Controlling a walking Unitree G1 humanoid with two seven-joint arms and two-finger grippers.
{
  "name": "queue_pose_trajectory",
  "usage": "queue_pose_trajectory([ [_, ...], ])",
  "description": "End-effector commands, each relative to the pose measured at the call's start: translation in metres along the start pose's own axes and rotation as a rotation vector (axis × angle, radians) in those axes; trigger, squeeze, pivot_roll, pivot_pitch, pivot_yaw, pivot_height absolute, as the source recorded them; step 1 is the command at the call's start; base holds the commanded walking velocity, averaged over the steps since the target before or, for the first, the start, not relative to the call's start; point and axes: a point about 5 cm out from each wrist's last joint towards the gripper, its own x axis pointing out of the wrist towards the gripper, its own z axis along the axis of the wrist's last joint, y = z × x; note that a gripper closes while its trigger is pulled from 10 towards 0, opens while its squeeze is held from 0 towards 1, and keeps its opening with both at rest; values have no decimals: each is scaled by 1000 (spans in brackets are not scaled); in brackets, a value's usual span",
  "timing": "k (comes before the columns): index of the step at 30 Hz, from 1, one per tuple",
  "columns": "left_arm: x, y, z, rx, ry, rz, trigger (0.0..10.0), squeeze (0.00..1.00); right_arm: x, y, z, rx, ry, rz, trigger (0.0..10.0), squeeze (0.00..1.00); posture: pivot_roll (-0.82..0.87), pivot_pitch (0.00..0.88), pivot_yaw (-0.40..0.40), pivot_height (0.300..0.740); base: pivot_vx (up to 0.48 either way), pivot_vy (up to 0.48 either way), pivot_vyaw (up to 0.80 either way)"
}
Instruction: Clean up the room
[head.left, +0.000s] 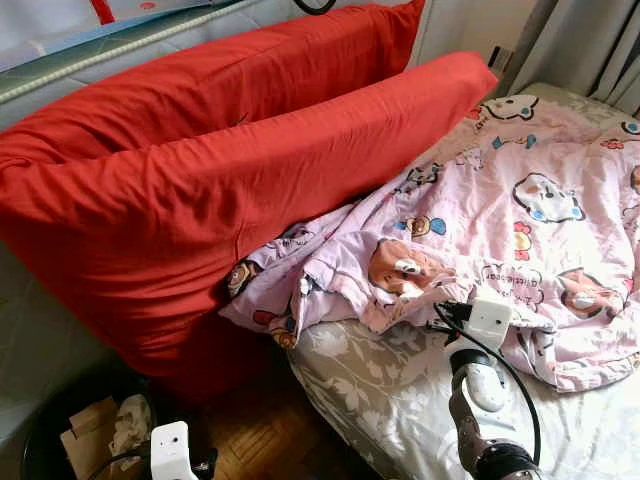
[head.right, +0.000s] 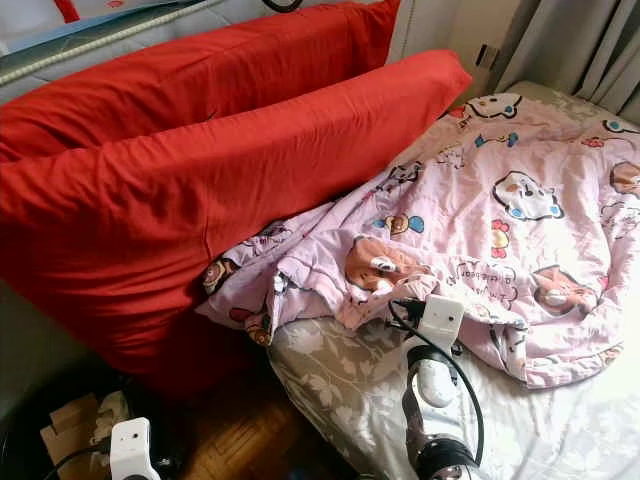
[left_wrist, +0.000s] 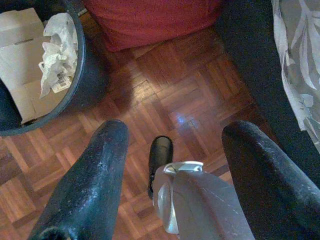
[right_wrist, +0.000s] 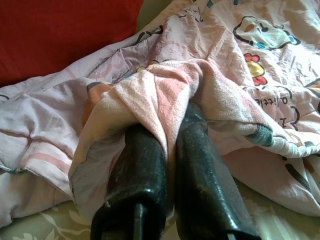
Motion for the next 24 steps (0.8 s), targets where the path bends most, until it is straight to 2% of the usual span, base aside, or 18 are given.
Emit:
queue_pose_trajectory([
  [1, -3, 1, -11, 11, 40, 0, 10000, 0, -1, -1, -3, 4, 6, -5, 10000, 0, 88, 195, -12, 740, 0, 0, 0],
  [6, -3, 0, -11, 14, 38, -4, 10000, 0, -2, -1, -3, 4, 8, -4, 10000, 0, 84, 185, -10, 740, 0, 0, 0],
  [16, -5, 8, -15, 16, 55, 3, 10000, 0, -2, 0, -3, 9, 10, -5, 10000, 0, 83, 188, -10, 740, -267, 0, 0],
  [24, -6, 9, -17, 14, 66, 6, 10000, 0, -1, -2, -1, -10, -7, -19, 10000, 0, 83, 194, -11, 740, -270, 0, 0],
])
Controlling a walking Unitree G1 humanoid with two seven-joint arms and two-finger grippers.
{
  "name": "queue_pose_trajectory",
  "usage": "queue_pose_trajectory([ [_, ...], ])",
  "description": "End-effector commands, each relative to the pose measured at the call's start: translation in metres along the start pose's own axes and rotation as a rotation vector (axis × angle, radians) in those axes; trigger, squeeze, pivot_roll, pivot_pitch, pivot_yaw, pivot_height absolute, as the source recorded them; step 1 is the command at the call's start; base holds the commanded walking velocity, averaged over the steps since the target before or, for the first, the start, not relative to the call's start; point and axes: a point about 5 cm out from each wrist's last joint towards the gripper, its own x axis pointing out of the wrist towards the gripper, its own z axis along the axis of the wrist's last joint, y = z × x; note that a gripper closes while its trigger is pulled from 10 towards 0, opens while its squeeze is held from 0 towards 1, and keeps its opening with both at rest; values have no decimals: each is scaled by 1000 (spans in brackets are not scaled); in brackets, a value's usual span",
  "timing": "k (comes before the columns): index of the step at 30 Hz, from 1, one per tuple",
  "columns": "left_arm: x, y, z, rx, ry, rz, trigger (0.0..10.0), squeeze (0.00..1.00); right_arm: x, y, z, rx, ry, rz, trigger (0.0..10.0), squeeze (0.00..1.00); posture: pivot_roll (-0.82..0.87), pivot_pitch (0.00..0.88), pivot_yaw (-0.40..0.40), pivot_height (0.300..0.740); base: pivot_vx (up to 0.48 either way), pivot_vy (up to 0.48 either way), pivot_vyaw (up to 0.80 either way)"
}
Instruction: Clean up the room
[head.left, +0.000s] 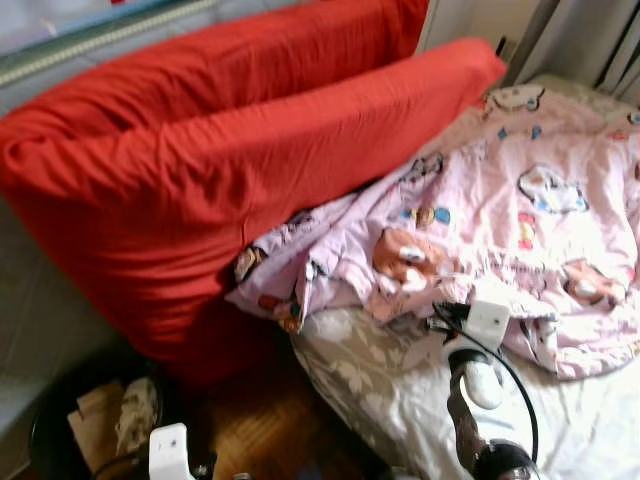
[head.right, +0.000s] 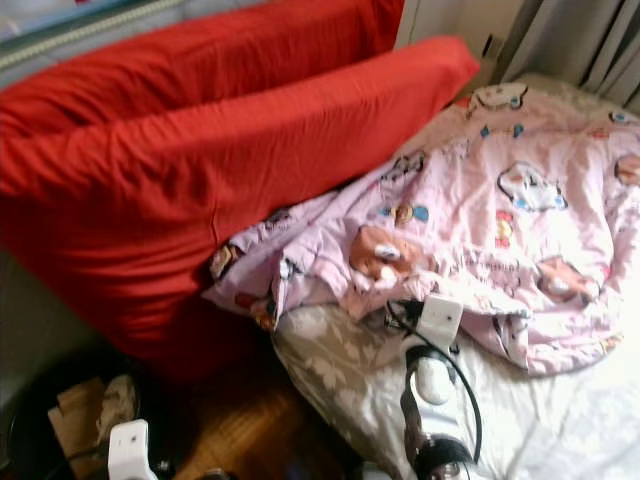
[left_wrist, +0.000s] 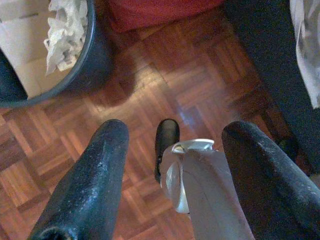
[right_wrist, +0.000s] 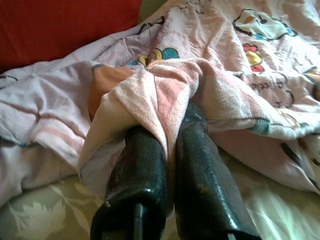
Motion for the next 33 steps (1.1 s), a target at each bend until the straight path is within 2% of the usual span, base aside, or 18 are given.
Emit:
queue_pose_trajectory([
  [1, -4, 5, -15, 8, 60, 12, 10000, 0, -1, -6, 0, -17, -15, -27, 10000, 0, 82, 194, -11, 740, -270, 0, 0],
  [4, -4, 4, -15, 7, 62, 13, 10000, 0, 0, -10, 4, -43, -35, -63, 10000, 0, 84, 196, -11, 740, -270, 0, 0],
  [5, -4, 4, -15, 7, 63, 13, 10000, 0, 1, -12, 6, -88, -48, -70, 10000, 0, 84, 196, -11, 740, -270, 0, 0],
  [8, -4, 3, -15, 5, 64, 13, 10000, 0, 1, -15, 10, -139, -70, -85, 10000, 0, 85, 196, -11, 740, -270, 0, 0],
  [33, -4, 0, -16, 7, 66, 6, 10000, 0, 1, -12, 6, -139, -50, -86, 10000, 0, 83, 190, -11, 740, -277, 0, 0],
])
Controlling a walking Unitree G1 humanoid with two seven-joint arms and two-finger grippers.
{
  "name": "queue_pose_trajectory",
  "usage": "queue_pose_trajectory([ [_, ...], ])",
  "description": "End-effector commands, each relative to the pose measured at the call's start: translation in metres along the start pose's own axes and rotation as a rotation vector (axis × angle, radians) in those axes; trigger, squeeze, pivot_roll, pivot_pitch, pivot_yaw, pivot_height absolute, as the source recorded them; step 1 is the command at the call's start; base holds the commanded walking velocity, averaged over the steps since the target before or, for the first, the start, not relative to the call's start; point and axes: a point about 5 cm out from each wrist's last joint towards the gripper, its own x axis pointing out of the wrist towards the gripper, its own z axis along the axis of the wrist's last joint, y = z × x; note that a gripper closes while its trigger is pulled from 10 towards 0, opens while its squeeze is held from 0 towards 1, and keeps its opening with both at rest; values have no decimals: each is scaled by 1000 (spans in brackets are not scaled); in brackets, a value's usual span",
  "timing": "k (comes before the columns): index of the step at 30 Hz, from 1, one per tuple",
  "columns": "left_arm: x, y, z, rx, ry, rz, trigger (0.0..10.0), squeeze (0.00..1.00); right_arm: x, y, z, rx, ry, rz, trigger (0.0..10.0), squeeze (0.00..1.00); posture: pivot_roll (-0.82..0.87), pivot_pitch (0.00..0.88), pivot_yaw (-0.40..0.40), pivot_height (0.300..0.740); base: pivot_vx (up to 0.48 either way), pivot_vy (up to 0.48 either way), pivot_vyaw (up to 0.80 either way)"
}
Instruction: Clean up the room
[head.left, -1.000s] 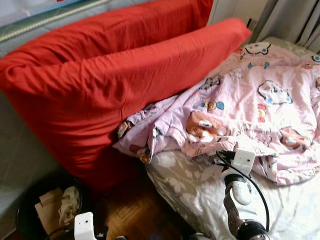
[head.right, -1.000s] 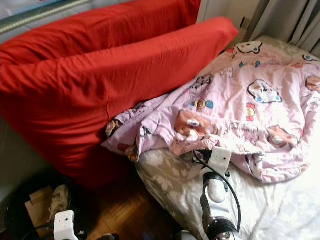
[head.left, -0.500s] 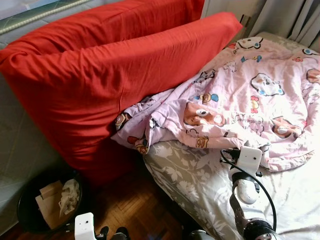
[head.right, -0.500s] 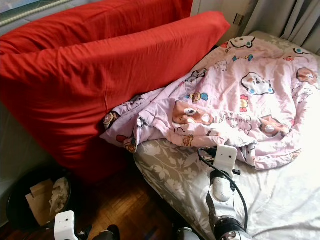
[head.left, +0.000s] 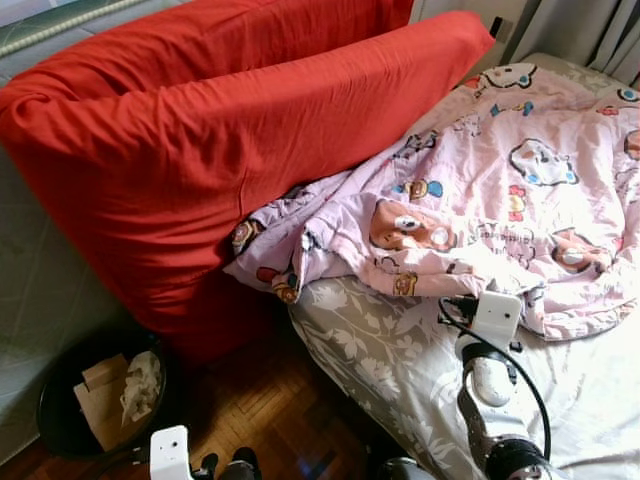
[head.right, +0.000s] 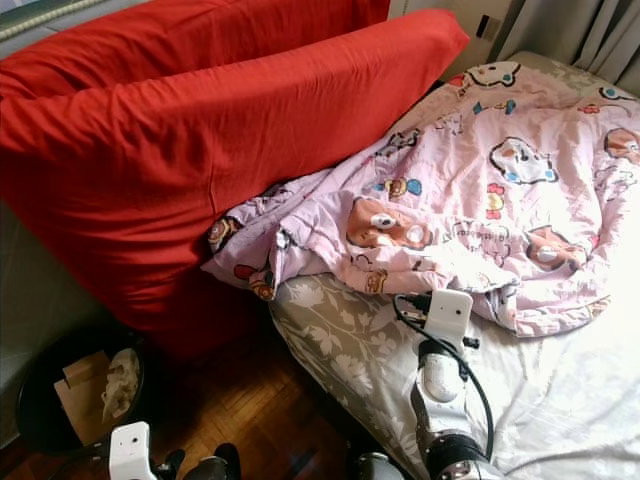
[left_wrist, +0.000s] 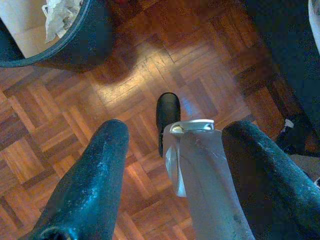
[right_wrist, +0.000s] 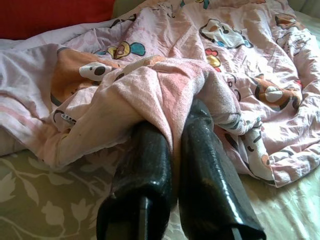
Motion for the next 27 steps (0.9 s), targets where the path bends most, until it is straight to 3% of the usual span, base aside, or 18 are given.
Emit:
queue_pose_trajectory([
  [1, -4, 2, -15, 9, 51, 8, 10000, 0, -3, 1, -4, -5, 13, 6, 10000, 0, 82, 190, -10, 740, -285, 0, 0],
  [27, -5, -1, -13, 18, 21, -6, 10000, 0, -5, 2, -7, -10, 18, 22, 10000, 0, 84, 173, -8, 740, -308, 0, 0],
])
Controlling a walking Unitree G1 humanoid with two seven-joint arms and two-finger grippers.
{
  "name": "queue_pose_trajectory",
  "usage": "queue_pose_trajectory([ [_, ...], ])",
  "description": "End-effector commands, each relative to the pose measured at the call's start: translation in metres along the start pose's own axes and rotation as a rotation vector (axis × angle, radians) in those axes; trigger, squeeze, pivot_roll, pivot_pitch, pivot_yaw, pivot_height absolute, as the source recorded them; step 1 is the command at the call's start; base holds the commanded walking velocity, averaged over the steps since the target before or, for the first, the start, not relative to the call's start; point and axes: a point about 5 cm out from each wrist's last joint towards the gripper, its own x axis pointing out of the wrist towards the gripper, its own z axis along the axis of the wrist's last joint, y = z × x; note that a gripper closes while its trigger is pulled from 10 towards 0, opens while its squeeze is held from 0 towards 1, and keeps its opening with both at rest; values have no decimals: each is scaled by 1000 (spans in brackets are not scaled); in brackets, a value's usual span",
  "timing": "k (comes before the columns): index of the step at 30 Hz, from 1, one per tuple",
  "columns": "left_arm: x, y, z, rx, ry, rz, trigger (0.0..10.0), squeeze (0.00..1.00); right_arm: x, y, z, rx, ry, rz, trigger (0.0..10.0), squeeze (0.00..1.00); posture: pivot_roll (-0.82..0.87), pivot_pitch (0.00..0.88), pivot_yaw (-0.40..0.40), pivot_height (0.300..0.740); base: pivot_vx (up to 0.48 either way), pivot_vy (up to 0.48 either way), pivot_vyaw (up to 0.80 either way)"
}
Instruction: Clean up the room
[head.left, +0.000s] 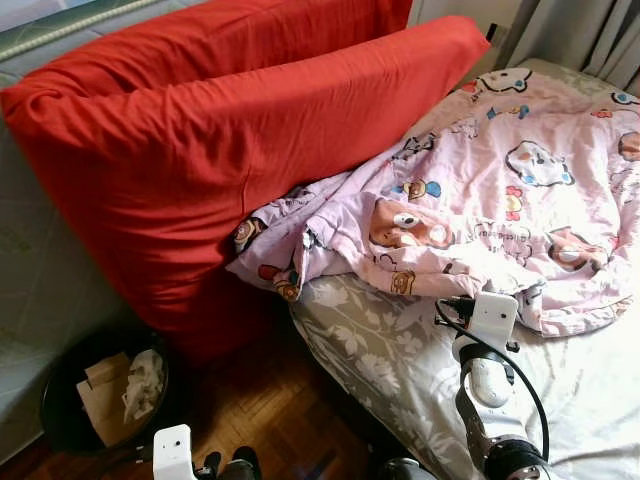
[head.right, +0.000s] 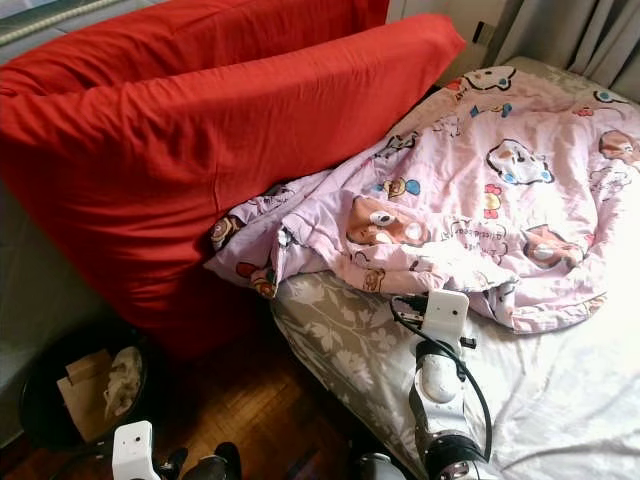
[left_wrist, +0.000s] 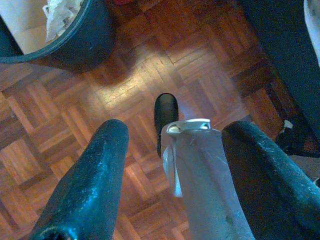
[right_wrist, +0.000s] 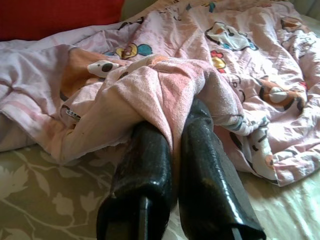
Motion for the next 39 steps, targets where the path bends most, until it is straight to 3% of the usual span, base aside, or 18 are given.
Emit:
queue_pose_trajectory([
  [1, -4, 2, -12, 14, 32, 4, 10000, 0, -4, 0, -6, -6, 14, 5, 10000, 0, 84, 173, -8, 740, -345, 0, 0],
  [39, -1, -3, -3, 2, 9, 11, 10000, 0, -3, 0, -6, 14, 32, 25, 10000, 0, 80, 183, -23, 740, -346, 0, 0],
])
